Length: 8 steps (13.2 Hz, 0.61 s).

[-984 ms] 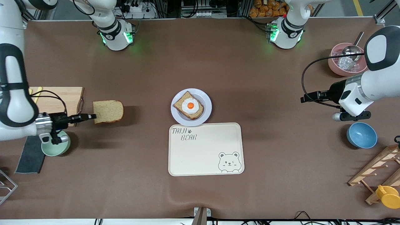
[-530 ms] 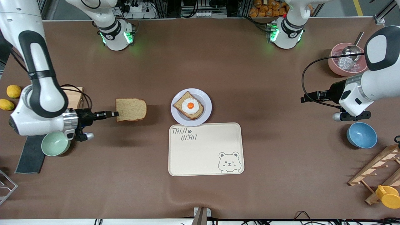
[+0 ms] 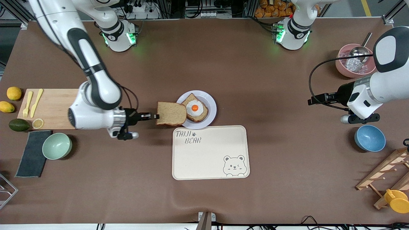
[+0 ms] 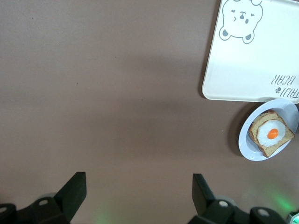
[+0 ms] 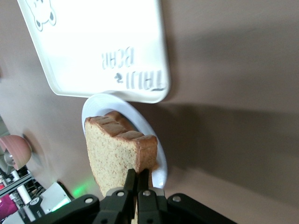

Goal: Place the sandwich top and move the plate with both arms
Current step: 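Lower the bread onto the egg toast and open the right gripper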

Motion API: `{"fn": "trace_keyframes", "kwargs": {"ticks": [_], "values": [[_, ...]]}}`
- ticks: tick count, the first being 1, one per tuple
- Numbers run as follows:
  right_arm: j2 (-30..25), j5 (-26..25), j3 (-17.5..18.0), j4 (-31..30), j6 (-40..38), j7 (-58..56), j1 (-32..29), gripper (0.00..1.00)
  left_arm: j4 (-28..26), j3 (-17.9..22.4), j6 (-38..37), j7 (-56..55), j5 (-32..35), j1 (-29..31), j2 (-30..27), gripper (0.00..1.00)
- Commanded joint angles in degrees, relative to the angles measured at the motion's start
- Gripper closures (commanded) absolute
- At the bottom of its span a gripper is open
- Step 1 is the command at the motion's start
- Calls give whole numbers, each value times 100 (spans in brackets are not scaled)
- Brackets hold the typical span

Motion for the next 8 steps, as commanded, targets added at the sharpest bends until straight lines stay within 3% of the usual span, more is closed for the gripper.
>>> {"fn": "trace_keyframes", "kwargs": {"ticks": [1, 8], "values": [[-252, 343, -66, -326, 463, 253, 454, 100, -7, -13, 37, 143, -110, 81, -6, 0], [-252, 502, -57, -801, 1211, 209, 877, 100, -16, -13, 37, 152, -102, 108, 21, 0]]}}
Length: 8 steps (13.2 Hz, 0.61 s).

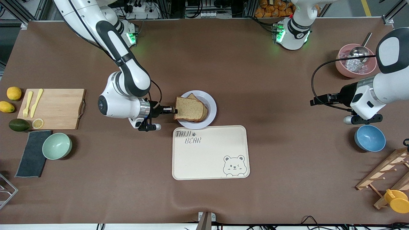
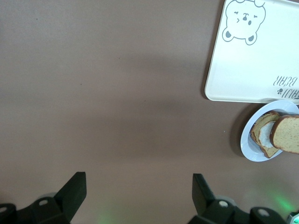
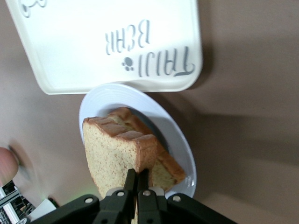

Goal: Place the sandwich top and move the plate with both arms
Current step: 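Lower the bread onto the egg toast and open the right gripper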

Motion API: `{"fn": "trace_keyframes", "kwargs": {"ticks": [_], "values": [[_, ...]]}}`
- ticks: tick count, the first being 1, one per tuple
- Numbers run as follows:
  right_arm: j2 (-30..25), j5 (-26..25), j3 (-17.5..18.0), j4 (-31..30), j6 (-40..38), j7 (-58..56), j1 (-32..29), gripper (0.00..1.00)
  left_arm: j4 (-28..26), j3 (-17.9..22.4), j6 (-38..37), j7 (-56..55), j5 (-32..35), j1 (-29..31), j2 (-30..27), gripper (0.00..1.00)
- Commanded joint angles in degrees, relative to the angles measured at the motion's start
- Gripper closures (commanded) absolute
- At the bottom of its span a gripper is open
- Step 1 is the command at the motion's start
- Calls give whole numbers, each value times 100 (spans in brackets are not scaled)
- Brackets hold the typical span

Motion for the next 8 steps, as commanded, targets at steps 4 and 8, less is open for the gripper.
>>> {"fn": "trace_keyframes", "kwargs": {"ticks": [4, 8], "values": [[-236, 397, -60, -428, 368, -26, 370, 100, -15, -13, 29, 165, -110, 45, -8, 0], [-271, 397, -60, -604, 412, -53, 370, 100, -33, -13, 29, 341, -102, 168, 0, 0]]}}
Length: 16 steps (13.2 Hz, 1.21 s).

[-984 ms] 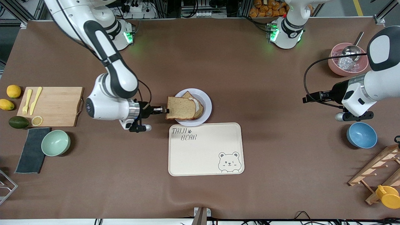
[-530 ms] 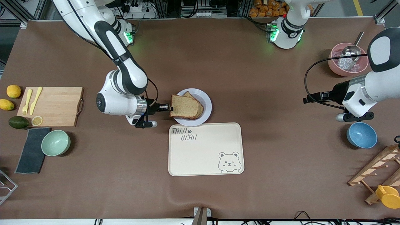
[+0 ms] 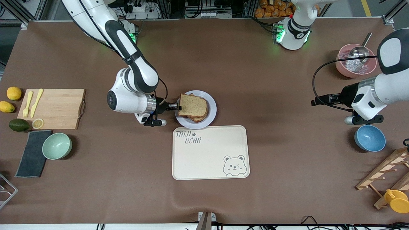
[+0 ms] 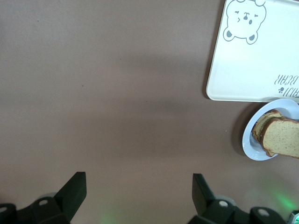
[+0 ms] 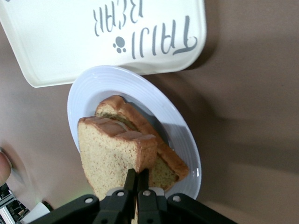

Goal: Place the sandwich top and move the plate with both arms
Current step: 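Lower the bread onto the egg toast and open the right gripper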

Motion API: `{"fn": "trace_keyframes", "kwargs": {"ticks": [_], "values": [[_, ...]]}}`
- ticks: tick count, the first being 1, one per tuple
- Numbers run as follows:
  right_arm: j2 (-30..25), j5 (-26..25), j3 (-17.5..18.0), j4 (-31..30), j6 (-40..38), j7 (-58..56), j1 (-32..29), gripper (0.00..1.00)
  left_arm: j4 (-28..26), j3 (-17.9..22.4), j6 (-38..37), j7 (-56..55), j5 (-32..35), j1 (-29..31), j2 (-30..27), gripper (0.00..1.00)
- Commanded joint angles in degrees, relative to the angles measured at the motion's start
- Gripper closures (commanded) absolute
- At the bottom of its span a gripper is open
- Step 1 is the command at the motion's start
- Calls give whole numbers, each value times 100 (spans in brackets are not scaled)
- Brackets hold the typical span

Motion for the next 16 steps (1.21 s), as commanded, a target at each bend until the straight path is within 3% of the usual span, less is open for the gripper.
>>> {"fn": "trace_keyframes", "kwargs": {"ticks": [1, 3, 4, 5, 8, 13, 16], "values": [[-284, 153, -45, -318, 85, -45, 41, 100, -24, -15, 29, 147, -110, 75, -6, 0], [-276, 346, -45, -300, 59, -28, 50, 100, -32, -15, 29, 147, -110, 66, -6, 0], [-276, 399, -45, -292, 33, 16, 41, 82, -32, -15, 29, 147, -110, 66, -5, 0], [-284, 399, -45, -283, 6, 34, 32, 56, -32, -15, 29, 147, -110, 58, -5, 0], [-267, 400, -45, -239, -56, 34, -3, 25, -76, -24, 46, 147, -171, 58, 73, 0], [-276, 391, -106, -55, -90, 69, -38, 25, -612, -77, 555, 147, -584, -4, 3, 0], [-285, 146, -167, 270, -599, 218, -310, 22, -1094, -174, 985, 165, -1154, 14, -32, 0]]}}
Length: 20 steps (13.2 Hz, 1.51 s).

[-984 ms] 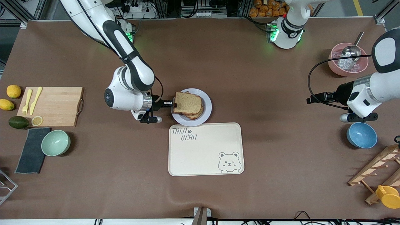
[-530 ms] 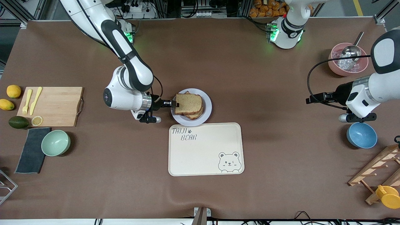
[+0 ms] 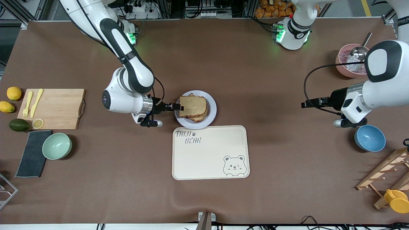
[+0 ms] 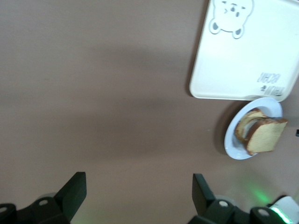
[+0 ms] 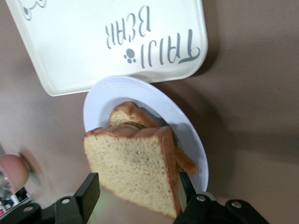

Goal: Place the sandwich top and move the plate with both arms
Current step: 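Withdraw the right gripper while the left gripper reaches toward the plate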

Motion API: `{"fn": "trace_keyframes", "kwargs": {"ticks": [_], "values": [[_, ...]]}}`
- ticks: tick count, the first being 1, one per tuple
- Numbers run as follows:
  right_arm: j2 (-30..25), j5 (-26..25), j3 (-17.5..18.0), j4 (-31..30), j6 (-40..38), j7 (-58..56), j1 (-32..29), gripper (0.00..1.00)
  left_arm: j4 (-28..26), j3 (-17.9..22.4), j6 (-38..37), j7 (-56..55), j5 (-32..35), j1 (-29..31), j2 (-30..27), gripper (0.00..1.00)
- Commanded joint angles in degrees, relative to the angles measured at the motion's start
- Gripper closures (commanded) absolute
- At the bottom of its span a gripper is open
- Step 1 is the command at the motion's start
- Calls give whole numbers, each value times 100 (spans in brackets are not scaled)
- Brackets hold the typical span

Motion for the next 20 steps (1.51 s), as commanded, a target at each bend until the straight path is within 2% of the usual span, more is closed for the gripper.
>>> {"fn": "trace_keyframes", "kwargs": {"ticks": [1, 3, 6, 9, 12, 13, 15, 18, 20], "values": [[-129, -301, -30, 225, -474, 194, -303, 22, -505, -54, 436, 180, -602, -1, -110, 0], [-129, -749, -30, 496, -886, 404, -575, 22, -891, -185, 725, 294, -1112, 7, -101, 0], [-120, -1435, -30, 953, -1641, 511, -1093, 21, -1743, -562, 1586, 540, -2227, -1, -101, 0], [-120, -2146, -30, 1524, -2494, 511, -1682, 17, -2167, -888, 1992, 908, -3116, -10, 109, 0], [-103, -3016, -21, 2166, -3154, 449, -2174, 3, -2300, -968, 2045, 2398, -4047, -10, 574, 0], [-94, -3306, -21, 2290, -3252, 414, -2280, 1, -2291, -968, 2072, 2935, -4415, -10, 785, 0], [-137, -3790, -12, 2430, -3270, -58, -2456, 0, -2300, -977, 2290, 3763, -5399, -289, 1067, 0], [-347, -4545, -21, 3027, -3550, -456, -2677, 0, -2247, -977, 3019, 4099, -6253, -940, 1304, 0], [-602, -4934, -21, 3519, -3796, -456, -2729, 0, -2247, -986, 3153, 4904, -6833, -1065, 1594, 3]]}}
